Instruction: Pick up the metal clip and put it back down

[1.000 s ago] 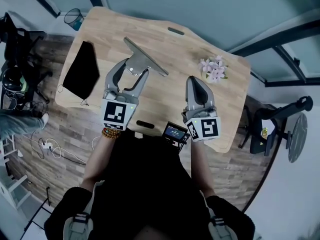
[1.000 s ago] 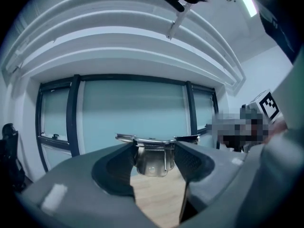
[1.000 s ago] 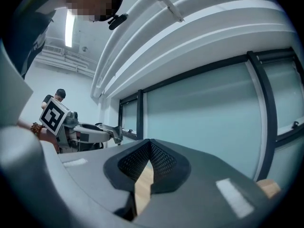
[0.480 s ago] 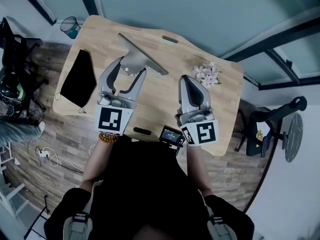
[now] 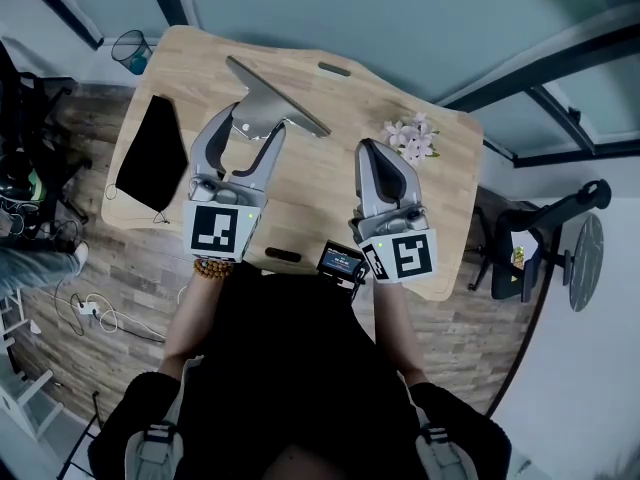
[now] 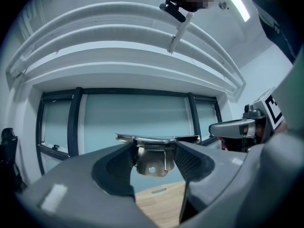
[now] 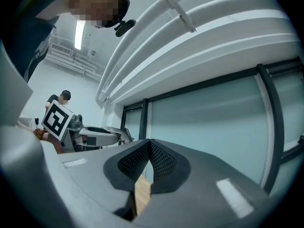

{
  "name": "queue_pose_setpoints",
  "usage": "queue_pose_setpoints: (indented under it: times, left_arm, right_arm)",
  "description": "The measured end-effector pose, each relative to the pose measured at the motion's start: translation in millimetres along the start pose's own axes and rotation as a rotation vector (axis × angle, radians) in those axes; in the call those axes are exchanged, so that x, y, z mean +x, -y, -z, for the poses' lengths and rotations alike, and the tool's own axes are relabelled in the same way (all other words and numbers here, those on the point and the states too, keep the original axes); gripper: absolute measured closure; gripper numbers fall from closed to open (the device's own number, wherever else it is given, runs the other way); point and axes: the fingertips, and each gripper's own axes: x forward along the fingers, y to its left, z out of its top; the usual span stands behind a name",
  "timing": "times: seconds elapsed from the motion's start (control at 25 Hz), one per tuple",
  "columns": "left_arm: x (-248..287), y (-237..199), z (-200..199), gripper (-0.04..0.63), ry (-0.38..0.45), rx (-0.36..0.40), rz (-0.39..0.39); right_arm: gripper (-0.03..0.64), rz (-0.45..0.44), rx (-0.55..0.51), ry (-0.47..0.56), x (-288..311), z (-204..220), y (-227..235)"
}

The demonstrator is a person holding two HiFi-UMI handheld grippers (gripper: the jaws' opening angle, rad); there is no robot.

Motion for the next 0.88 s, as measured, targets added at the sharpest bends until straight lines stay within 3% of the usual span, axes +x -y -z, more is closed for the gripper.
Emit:
queue_pose_setpoints:
  times: [0.88]
  left_arm:
    - [-10.7, -8.3, 13.4, 0.325, -0.019, 0.023, -0.011]
  right_arm:
    - [0.594, -0.007, -0.041, -0.042, 0.8, 11.9, -14.8]
